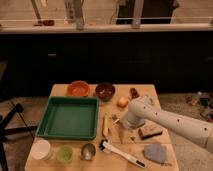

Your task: Place fork in tray

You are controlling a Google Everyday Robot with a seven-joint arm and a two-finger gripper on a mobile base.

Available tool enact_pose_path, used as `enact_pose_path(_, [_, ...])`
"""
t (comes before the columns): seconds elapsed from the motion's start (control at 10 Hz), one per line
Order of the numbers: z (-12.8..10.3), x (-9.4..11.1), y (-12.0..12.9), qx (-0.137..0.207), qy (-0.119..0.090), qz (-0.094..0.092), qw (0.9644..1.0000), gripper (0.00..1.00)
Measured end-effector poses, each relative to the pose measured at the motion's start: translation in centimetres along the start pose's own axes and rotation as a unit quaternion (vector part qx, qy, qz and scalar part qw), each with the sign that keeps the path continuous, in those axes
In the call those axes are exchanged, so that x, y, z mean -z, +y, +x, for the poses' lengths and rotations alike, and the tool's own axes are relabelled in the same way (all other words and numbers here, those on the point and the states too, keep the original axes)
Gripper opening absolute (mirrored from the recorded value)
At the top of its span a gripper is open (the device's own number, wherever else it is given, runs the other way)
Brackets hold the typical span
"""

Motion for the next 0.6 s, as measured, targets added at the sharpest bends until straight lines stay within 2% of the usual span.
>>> enact_pose_path(0.1, [0.02, -0.03, 0.02, 0.000, 0.000, -0.001, 1.0000, 0.74])
enact_pose_path(0.6, [0.09, 0.27, 0.00, 0.002, -0.005, -0.001, 1.0000, 0.22])
